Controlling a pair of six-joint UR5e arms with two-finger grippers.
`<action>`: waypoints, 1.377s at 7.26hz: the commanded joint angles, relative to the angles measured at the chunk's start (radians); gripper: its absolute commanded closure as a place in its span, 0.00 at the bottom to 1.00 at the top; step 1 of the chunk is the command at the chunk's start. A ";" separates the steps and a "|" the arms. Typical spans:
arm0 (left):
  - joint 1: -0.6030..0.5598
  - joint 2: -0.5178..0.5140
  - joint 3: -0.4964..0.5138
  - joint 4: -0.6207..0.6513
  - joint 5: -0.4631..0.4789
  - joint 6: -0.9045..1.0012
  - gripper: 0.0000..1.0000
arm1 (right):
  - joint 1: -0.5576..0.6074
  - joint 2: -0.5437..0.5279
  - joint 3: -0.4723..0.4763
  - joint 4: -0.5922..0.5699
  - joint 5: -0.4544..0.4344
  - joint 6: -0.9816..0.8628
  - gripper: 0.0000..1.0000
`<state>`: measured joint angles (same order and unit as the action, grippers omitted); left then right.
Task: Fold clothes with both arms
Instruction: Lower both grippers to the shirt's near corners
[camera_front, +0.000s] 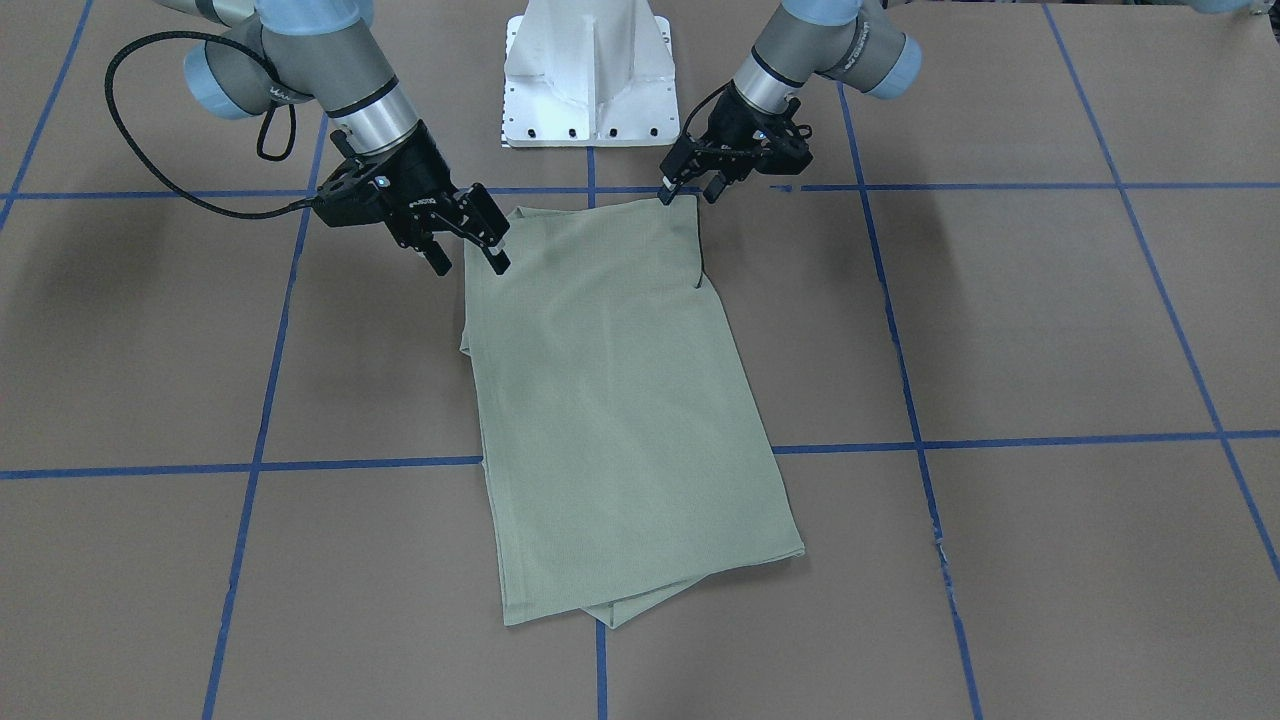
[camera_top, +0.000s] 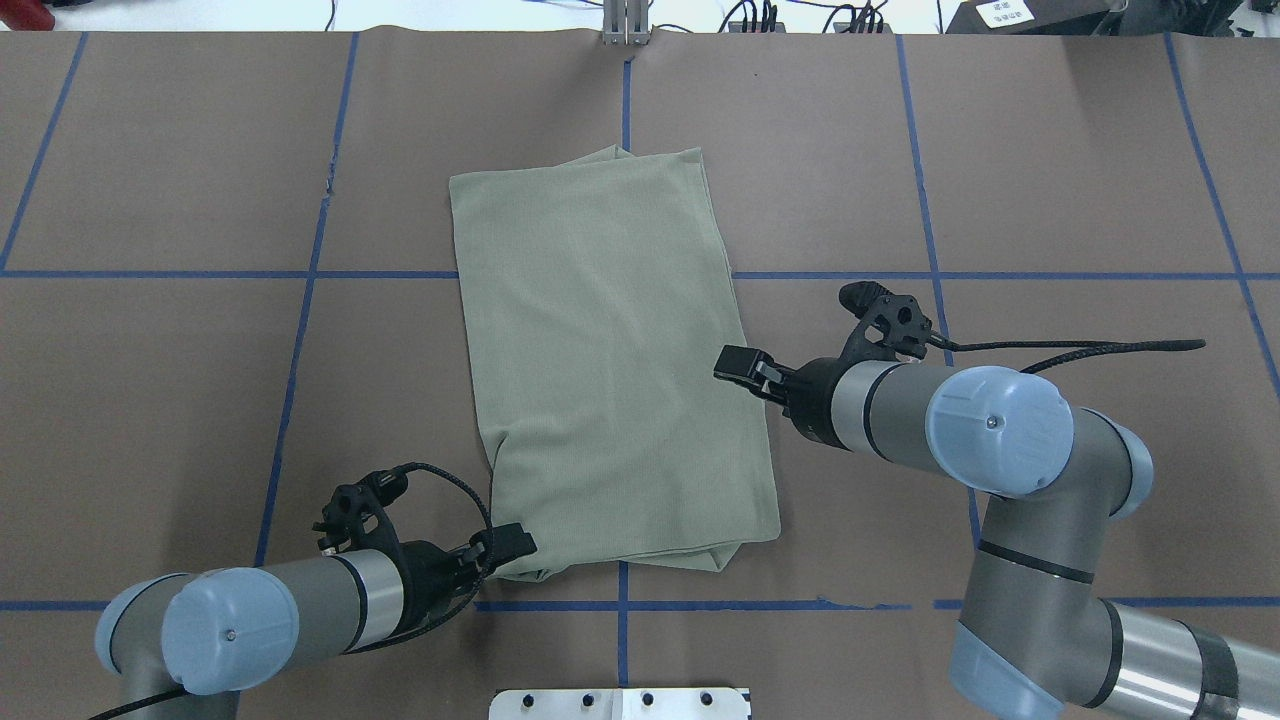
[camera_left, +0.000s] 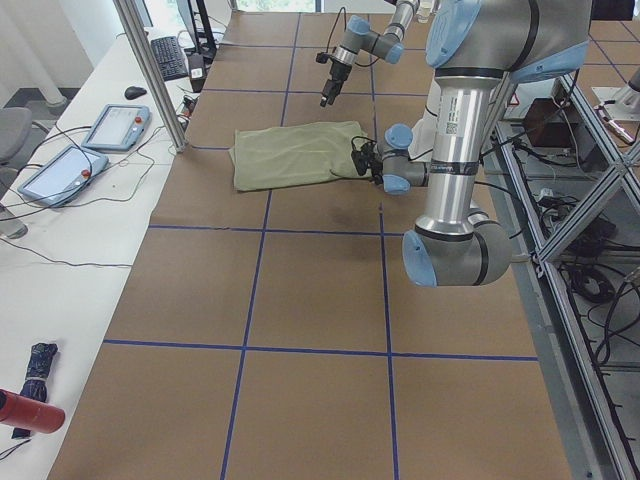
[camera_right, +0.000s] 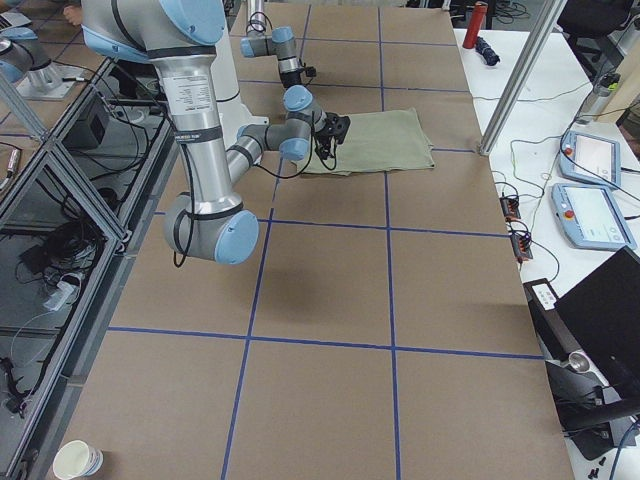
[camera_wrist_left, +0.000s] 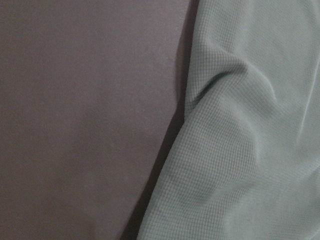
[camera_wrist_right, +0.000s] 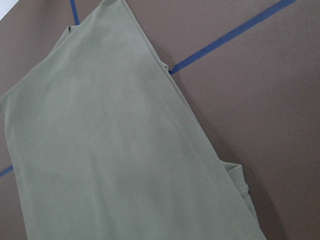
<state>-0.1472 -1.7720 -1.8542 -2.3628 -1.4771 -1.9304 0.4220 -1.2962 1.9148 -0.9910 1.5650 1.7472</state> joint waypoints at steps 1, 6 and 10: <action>0.009 -0.015 0.015 0.000 0.018 0.001 0.07 | -0.002 -0.002 0.000 0.000 0.000 0.000 0.00; 0.008 -0.029 0.020 0.002 0.021 0.001 0.28 | -0.002 -0.003 0.001 0.002 -0.002 0.000 0.00; 0.003 -0.029 0.007 0.000 0.024 0.014 1.00 | -0.028 -0.006 -0.005 -0.038 -0.017 0.090 0.01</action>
<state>-0.1419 -1.8013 -1.8363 -2.3611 -1.4524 -1.9253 0.4076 -1.3010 1.9133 -1.0002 1.5597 1.7686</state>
